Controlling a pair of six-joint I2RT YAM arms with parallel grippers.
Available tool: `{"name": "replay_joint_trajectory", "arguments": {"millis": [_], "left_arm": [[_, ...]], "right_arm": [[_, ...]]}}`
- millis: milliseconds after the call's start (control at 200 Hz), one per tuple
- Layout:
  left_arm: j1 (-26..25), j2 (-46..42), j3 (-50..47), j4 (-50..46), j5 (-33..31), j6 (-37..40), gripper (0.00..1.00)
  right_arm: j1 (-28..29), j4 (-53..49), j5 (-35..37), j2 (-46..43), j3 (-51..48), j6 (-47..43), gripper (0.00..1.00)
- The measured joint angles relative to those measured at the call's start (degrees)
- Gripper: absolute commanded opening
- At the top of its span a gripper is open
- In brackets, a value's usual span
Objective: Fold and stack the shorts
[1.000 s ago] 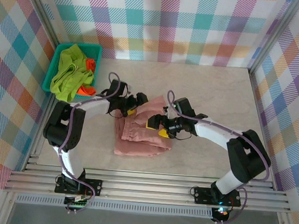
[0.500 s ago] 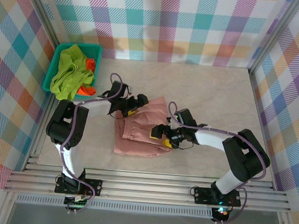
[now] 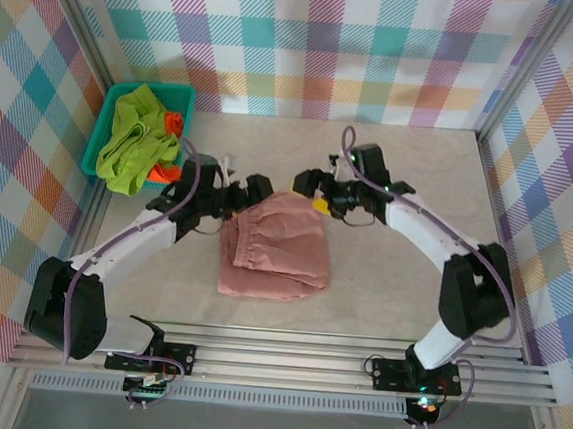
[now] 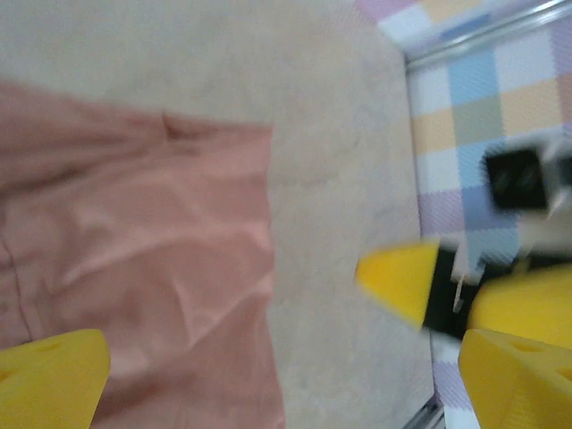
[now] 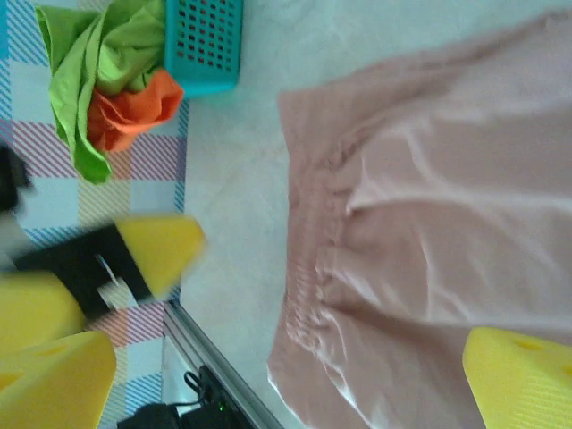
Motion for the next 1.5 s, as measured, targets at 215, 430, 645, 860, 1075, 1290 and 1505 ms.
{"name": "replay_joint_trajectory", "arguments": {"millis": [215,430,645,860,1075,1290,1505], "left_arm": [[-4.98,0.46,-12.11,2.89,-0.68,-4.68,1.0],[-5.66,2.56,-16.17,7.28,-3.13,-5.51,1.0],[-5.99,3.17,-19.98,14.1,-4.5,-5.53,1.0],[-6.29,4.92,-21.16,20.85,-4.57,-6.34,1.0],[-6.43,1.57,-16.87,10.64,-5.73,-5.77,1.0],[-6.43,-4.83,-6.47,-2.78,-8.09,-1.97,1.0],[-6.43,-0.02,-5.09,-3.23,-8.63,-0.94,1.0]], "right_arm": [[0.0,-1.11,-1.51,16.02,14.27,1.05,1.0],[-0.28,-3.23,-1.92,29.11,22.77,1.38,1.0],[-1.55,-3.34,-2.84,33.0,23.37,1.64,0.99],[-2.86,-1.22,-3.04,32.02,21.68,1.53,1.0],[-3.48,-3.3,0.7,19.82,12.76,-3.89,0.99],[-5.07,-9.53,6.36,0.98,4.37,-12.41,1.0],[-6.6,-12.24,8.81,0.76,-6.14,-16.37,0.91]]}}
